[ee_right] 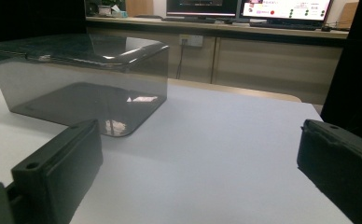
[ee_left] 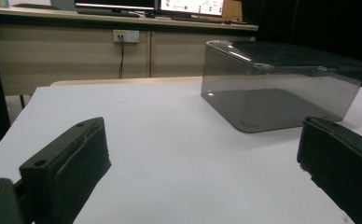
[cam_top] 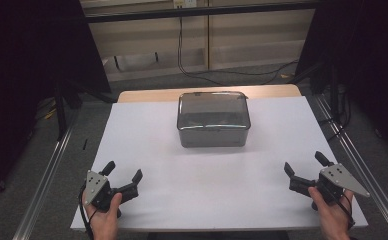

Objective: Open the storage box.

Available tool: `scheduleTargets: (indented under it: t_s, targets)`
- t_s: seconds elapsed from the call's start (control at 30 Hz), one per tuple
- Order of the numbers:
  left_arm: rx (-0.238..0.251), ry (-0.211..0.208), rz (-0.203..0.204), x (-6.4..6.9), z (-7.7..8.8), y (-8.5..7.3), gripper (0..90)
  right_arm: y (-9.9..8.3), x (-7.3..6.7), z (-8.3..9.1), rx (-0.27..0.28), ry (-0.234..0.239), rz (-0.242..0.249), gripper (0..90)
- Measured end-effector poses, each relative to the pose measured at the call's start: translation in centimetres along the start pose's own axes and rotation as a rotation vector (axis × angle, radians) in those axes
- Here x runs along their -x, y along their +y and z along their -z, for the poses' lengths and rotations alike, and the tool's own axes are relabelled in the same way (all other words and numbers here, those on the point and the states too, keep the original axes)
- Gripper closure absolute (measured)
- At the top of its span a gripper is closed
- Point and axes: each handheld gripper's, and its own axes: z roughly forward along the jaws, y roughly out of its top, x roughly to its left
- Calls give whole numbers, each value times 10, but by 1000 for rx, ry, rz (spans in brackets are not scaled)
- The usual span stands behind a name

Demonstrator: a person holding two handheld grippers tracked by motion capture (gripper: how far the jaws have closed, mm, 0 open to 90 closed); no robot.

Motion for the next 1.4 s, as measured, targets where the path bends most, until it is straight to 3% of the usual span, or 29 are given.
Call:
scheduleTargets:
  t_s: [0.13, 0.3, 0.57, 1.07, 1.17, 1.4]
  targets:
    - [-23, -13, -7, 0, -1, -1, 32, 0, 0, 0, -6, 4, -4, 0]
    - [-15, -29, -8, 1, -2, -1, 29, -1, -2, -1, -1, 17, -6, 0]
    - [-25, -62, -7, 6, -1, -1, 30, -1, -10, -4, -11, 68, -9, 0]
    - [-24, -53, -7, 8, 0, -2, 31, 9, -24, -11, 2, 123, 24, 0]
    - [-17, -36, 11, 9, 2, -2, 44, 8, -29, -13, -17, 148, 32, 0]
    - [-22, -47, 1, 9, 1, -2, 41, 9, -42, -22, -35, 209, 16, 1]
